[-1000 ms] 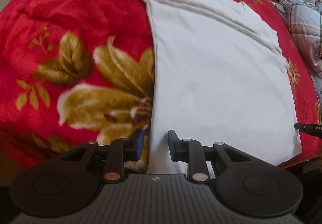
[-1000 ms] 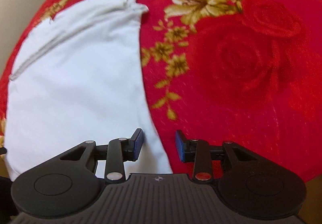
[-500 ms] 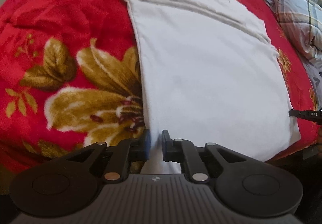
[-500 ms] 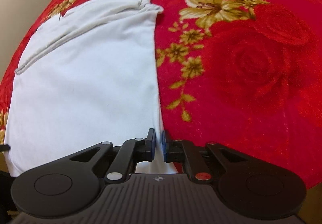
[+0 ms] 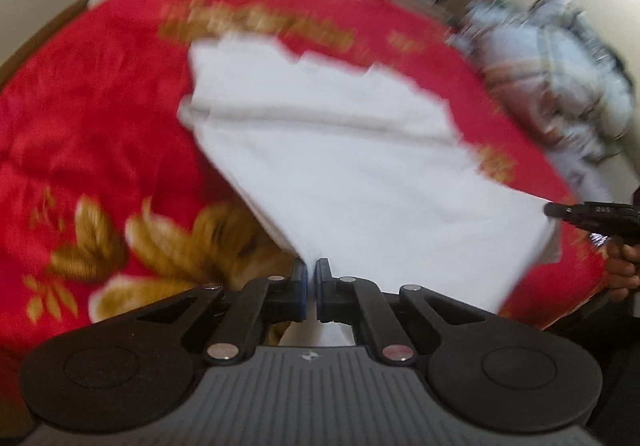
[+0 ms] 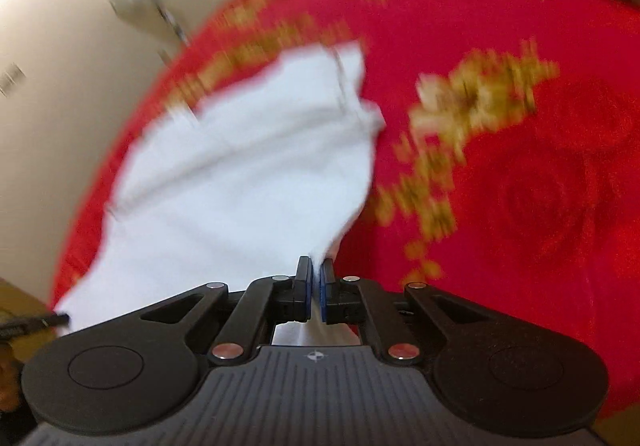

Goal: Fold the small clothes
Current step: 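Fold the hem over onto the collar with both grippers and release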

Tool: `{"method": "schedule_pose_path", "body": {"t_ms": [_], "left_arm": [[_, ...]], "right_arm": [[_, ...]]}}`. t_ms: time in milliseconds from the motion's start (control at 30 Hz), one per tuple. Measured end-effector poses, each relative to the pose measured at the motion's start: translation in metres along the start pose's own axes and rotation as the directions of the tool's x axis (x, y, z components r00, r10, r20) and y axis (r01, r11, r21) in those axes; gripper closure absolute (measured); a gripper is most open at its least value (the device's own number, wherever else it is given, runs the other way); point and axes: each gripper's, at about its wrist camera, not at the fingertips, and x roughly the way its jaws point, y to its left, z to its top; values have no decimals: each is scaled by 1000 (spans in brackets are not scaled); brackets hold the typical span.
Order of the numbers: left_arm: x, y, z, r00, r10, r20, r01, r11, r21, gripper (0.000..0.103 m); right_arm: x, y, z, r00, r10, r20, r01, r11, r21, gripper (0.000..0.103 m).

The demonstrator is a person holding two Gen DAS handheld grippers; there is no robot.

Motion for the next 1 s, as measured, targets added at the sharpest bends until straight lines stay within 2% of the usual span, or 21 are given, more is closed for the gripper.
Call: {"method": "schedule_pose_path", "body": {"t_ms": [133,267,433,500,600,700,767,867,933,1000], "left_arm": [[-47,-5,13,992,-35,119,35,999,7,100],[-104,-6,19,966,-101,237,100,995,18,100],[-167,-8,14,927,-195,320,200,980,18,100],[-173,-4,15,923,-217,318,232,973,-11,100],[-143,3,28,945,-186,268,210,976,-63,100],[-91,23,55,971,-146,189,169,979,-115,100],[-48,39,80,988,-96,125,114,983,-146,100],[12,64,117,997,-66,31,72,973,-220,100],[43,78,132,999,-38,-7,36,977,-209,99],[73,95,135,999,-21,-30,13,969,-245,99]], "right_arm": [[-48,11,16,985,98,141,-101,995,8,100],[-91,10,16,953,178,245,-188,982,20,100],[-144,-3,3,897,292,332,-333,940,71,100],[-155,-5,-1,886,312,343,-358,930,78,100],[-145,-8,4,901,306,307,-354,928,114,100],[-99,-14,28,945,243,219,-277,951,139,100],[-58,-22,50,969,202,140,-225,959,172,100],[11,-33,84,991,129,20,-131,980,148,100],[54,-40,102,995,88,-45,-81,988,129,100],[86,-47,111,996,45,-75,-34,990,136,100]]}}
